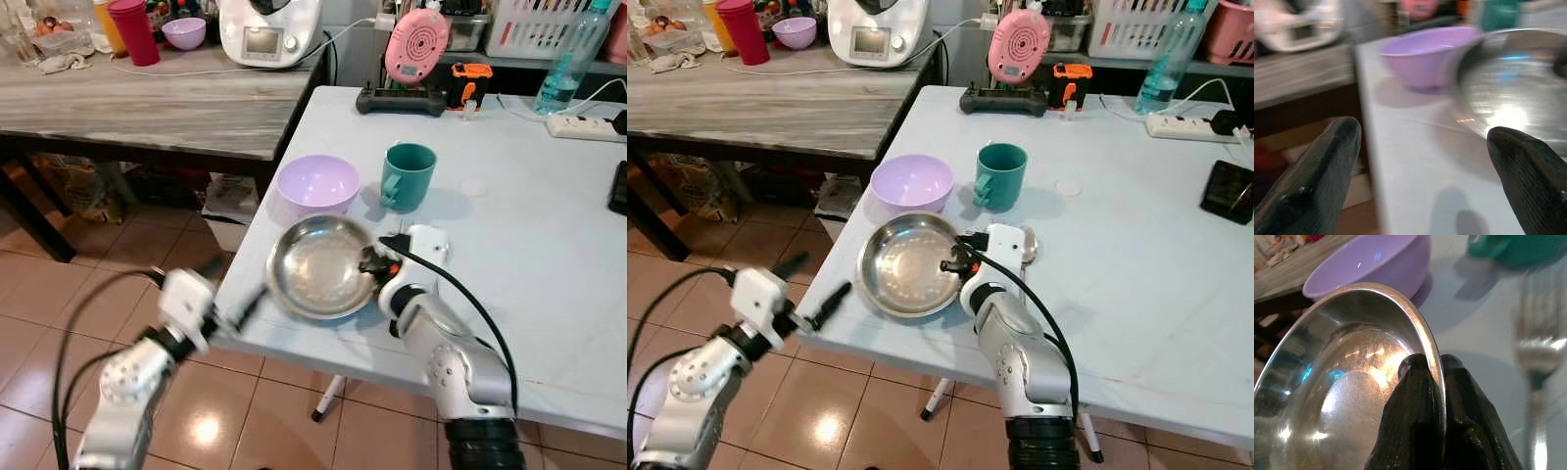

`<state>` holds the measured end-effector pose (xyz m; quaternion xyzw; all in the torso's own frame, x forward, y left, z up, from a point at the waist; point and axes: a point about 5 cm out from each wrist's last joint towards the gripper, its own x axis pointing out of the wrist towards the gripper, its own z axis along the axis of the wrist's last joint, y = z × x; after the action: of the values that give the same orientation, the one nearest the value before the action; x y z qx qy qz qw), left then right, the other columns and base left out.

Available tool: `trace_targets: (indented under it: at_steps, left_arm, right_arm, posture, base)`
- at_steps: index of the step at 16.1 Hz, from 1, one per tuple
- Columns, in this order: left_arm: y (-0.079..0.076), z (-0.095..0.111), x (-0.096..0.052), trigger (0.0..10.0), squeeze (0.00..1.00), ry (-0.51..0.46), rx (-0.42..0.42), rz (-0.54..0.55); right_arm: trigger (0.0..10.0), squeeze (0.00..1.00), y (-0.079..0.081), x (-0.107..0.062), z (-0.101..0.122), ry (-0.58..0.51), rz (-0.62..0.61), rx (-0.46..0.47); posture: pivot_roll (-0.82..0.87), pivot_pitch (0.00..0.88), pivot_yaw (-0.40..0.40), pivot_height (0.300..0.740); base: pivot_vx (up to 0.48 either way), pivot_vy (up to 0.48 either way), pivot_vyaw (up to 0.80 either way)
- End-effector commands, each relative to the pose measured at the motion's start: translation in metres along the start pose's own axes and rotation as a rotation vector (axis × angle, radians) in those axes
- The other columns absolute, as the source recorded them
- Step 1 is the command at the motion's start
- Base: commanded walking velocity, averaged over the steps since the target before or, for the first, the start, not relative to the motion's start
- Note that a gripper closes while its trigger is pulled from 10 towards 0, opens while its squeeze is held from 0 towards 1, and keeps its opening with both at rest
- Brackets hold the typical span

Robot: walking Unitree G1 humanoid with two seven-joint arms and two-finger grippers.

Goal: Setting the table

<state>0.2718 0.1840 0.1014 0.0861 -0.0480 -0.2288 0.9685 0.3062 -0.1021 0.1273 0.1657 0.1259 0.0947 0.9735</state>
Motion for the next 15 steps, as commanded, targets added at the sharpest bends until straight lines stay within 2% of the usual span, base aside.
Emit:
trace_targets:
  at_steps: [1,6,7,12,15]
  left_arm:
    - [0.011,-0.004,-0.002,10.0,0.0,0.028,-0.012,0.085]
    - [0.023,-0.001,0.008,10.0,0.0,0.016,-0.063,0.179]
    - [0.026,0.001,0.014,10.0,0.0,-0.002,-0.136,0.214]
    - [0.023,0.002,0.023,10.0,0.0,-0.019,-0.176,0.205]
    - [0.016,0.001,0.026,10.0,0.0,-0.018,-0.197,0.181]
  right_arm:
    - [10.0,0.0,-0.001,-0.003,-0.002,-0.006,-0.012,-0.031]
    - [10.0,0.0,0.008,-0.004,0.0,-0.038,0.023,-0.051]
    - [10.0,0.0,0.011,-0.005,0.0,-0.051,0.03,-0.046]
    - [10.0,0.0,0.011,-0.008,0.001,-0.085,0.035,-0.074]
    - [10.0,0.0,0.011,-0.007,0.004,-0.111,0.039,-0.09]
  posture:
    - [-0.2,0.071,0.048,0.74]
    - [-0.21,0.057,0.048,0.74]
    - [-0.21,0.052,0.054,0.74]
    - [-0.23,0.041,0.066,0.74]
    - [-0.23,0.03,0.075,0.74]
  base:
    - [0.0,0.0,0.0]
    - [0.0,0.0,0.0]
    - [0.0,0.0,-0.73]
    - [0.0,0.37,-0.7]
    - [0.0,0.46,-0.13]
